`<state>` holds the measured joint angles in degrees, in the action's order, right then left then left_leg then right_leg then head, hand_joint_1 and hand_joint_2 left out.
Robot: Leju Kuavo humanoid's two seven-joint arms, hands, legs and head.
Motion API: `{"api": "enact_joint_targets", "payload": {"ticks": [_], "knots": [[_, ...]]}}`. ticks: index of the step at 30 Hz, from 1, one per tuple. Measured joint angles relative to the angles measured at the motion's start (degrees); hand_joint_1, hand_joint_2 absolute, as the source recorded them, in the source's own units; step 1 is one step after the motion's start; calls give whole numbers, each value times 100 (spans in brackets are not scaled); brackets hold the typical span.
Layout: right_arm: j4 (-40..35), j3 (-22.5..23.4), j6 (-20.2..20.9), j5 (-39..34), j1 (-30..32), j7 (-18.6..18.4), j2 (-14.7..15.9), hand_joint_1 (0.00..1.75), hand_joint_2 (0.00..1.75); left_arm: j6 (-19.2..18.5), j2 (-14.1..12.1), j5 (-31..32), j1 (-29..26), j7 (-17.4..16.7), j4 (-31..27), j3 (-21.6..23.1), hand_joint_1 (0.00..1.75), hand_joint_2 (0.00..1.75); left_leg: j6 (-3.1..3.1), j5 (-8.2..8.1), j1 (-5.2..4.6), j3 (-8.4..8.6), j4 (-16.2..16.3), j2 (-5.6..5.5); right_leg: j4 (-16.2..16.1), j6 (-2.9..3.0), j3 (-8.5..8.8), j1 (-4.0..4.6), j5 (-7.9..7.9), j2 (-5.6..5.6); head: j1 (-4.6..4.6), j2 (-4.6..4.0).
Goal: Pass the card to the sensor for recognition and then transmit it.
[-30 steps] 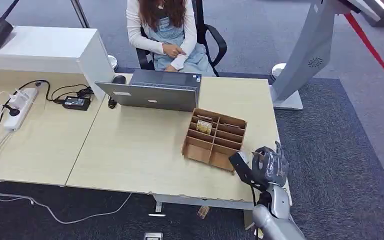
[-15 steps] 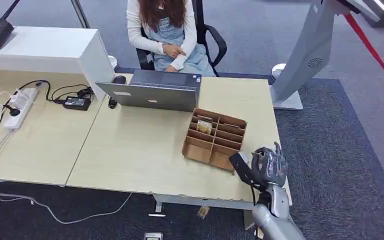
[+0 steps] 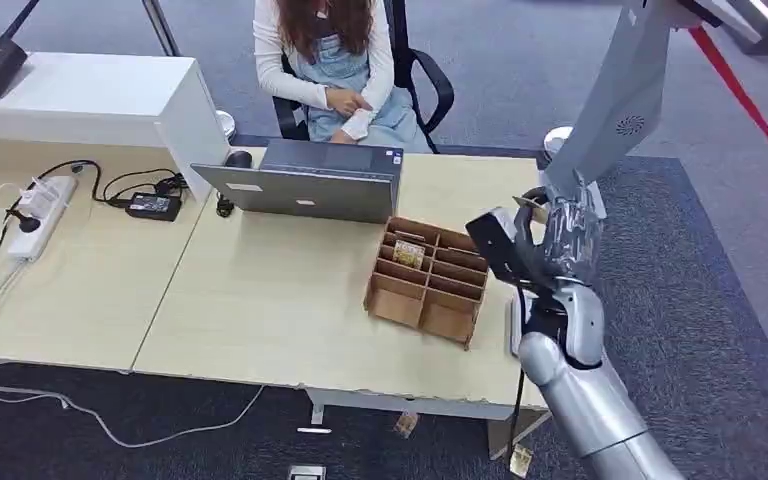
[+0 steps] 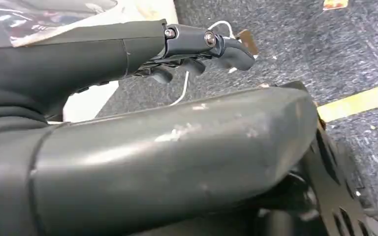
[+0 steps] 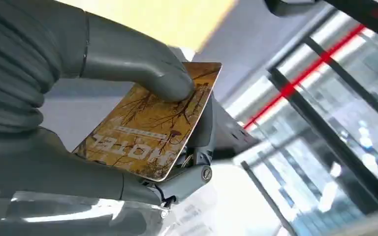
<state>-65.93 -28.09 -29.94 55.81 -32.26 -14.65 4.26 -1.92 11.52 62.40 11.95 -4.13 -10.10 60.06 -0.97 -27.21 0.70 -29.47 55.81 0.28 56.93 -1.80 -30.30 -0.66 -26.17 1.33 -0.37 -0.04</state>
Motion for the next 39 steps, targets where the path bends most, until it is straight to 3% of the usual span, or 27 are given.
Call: {"api": "enact_joint_targets", "payload": {"ticks": [6,10,17,23,32,39], "knots": [[-899,-512,732,801,-756,-395,-41,175,175,26,2,-76,1,253,0,13,0,0,-1,1,2,-1,0,2,2,0,-1,2,0,-2,0,0],[-1168,-847,988,900,-1193,-527,-131,175,175,31,4,-107,1,330,0,13,0,0,-2,2,3,-1,0,-1,2,0,-1,3,-1,4,0,0],[-1042,-1477,1713,1261,-1961,-629,-336,175,175,-129,2,-269,-4,583,2,7,0,0,-2,2,2,-6,-1,0,3,0,-2,2,0,0,0,0],[-254,-1866,1567,1175,-2631,-629,-833,175,175,-203,2,-304,-7,671,2,0,0,0,-4,4,7,-4,-1,-2,4,1,-2,7,0,2,0,0],[450,-2109,1486,1134,-2880,-629,-1199,175,175,-229,2,-319,-9,695,2,-4,0,0,-4,3,3,-7,-1,-3,4,0,-2,4,0,1,0,0],[1485,-2319,1082,913,-3094,-557,-1807,175,175,-308,2,-372,-14,723,2,-4,0,0,-5,3,11,-5,-1,-6,4,1,-4,8,-1,2,0,0]]}}
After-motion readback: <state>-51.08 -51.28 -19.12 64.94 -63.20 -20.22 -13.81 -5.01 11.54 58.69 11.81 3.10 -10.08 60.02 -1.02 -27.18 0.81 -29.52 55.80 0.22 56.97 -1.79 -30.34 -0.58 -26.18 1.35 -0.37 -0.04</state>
